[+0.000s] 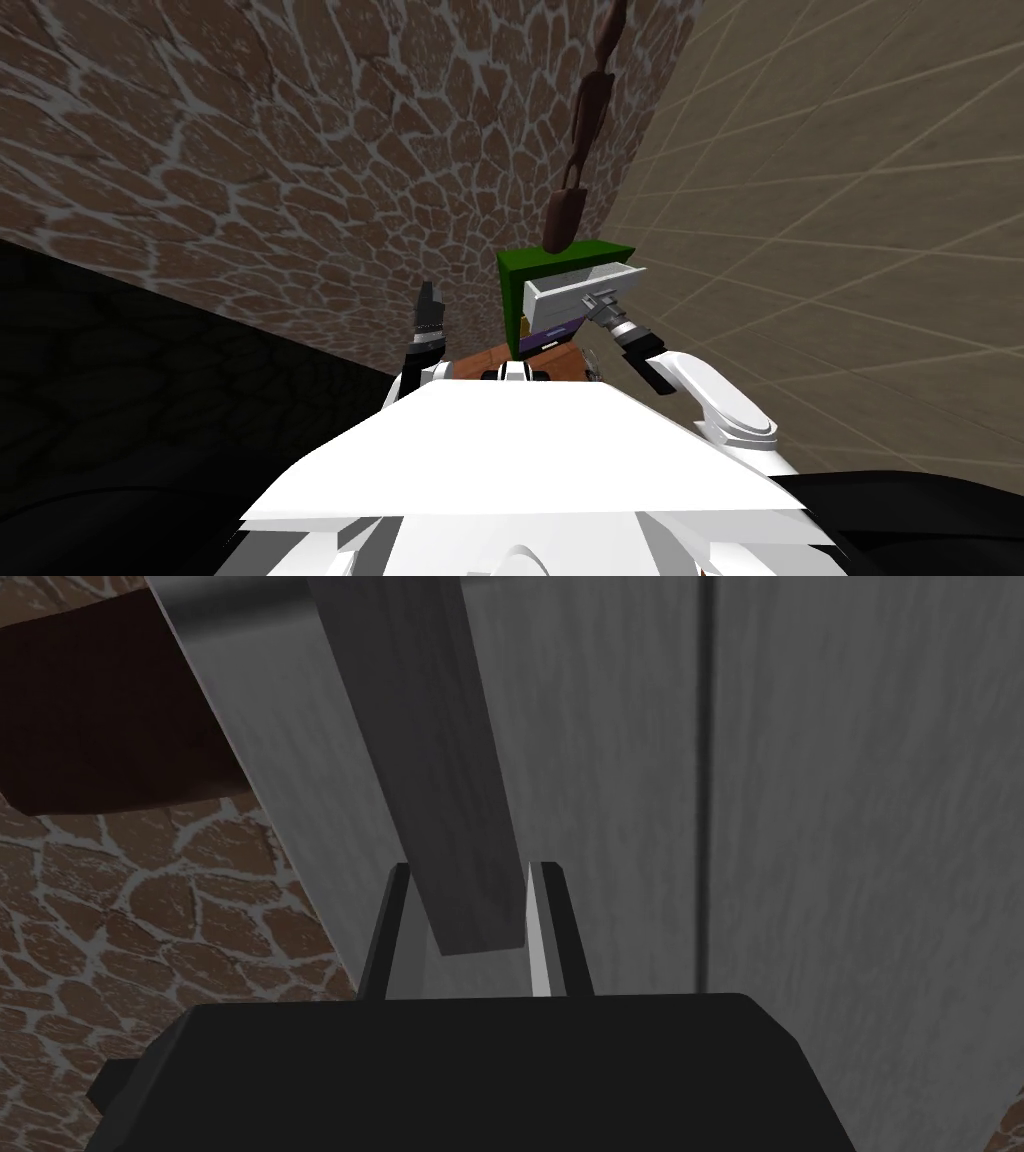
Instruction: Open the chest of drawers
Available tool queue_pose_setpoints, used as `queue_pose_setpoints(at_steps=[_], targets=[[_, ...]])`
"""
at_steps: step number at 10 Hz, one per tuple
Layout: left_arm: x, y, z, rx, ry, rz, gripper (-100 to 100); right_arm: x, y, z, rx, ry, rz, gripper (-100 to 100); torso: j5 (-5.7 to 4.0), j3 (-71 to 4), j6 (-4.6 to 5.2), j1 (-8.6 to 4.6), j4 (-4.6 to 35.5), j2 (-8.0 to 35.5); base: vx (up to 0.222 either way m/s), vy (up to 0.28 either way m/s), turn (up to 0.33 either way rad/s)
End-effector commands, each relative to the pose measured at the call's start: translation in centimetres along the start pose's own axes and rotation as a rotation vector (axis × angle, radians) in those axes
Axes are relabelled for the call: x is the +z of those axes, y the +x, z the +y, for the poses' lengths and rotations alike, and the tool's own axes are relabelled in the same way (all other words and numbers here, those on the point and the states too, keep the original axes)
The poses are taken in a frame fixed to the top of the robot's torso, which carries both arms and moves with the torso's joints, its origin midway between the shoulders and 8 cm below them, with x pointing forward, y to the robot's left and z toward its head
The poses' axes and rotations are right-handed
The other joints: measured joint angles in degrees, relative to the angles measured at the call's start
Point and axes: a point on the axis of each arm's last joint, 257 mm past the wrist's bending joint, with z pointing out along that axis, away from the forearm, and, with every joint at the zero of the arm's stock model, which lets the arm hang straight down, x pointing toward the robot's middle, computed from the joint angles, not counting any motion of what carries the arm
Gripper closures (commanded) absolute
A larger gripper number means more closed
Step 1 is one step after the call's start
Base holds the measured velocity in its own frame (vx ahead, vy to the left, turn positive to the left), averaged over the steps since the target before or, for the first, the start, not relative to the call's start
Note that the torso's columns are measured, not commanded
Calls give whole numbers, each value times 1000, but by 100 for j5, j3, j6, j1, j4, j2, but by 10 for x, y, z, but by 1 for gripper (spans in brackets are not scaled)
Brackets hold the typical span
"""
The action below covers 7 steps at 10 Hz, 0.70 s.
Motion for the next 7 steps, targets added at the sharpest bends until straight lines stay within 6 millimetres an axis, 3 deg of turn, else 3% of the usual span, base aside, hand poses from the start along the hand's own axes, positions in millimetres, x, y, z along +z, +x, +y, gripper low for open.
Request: queue_pose_setpoints(at_steps=[1,2,7], targets=[[0,0,0,0,0,0,0,-2,-6,2,4,-8,-13,100,-10,18,1,-12,-1,24,-186,-84,-48],[0,0,0,0,0,0,0,-4,-4,-12,0,-3,-19,-100,-15,25,1,-19,-1,30,-57,-27,-84],[0,0,0,0,0,0,0,-10,-11,-46,0,-11,-55,-100,1,7,-14,2,7,9,57,52,-83]])
